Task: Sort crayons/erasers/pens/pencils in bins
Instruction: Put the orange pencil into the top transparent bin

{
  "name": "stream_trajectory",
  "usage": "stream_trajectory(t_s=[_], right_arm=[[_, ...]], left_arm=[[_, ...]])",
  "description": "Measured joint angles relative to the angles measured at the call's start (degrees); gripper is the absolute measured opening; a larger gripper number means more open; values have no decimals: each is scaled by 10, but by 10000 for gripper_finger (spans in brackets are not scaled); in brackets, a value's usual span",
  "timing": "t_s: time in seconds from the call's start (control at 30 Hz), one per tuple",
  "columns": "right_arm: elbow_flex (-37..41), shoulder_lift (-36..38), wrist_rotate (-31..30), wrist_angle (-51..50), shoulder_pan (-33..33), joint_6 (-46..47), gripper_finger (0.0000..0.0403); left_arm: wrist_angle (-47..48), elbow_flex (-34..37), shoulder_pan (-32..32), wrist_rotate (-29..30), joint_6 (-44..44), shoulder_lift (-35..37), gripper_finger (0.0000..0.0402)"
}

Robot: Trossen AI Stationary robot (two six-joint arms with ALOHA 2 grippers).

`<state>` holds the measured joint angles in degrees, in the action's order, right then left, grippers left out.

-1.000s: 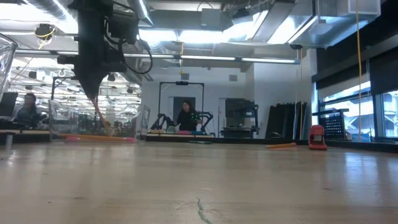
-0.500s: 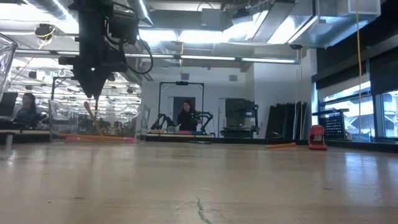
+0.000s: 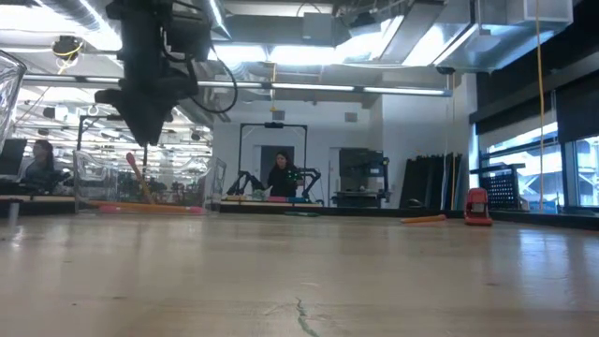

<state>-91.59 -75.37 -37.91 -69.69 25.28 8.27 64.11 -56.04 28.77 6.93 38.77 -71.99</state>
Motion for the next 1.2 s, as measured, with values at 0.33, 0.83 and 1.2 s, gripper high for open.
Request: stream_trajectory(t_s=[0.33,0.83,1.2], right_arm=[[0,0,0,0,0,0,111],[0,0,0,0,0,-11,111],[0,0,0,0,0,-11,111]], left_arm=[[6,33,0,-2,16,0,99],[13,42,0,86,17,0,97],[77,42,0,164,113,0,93]])
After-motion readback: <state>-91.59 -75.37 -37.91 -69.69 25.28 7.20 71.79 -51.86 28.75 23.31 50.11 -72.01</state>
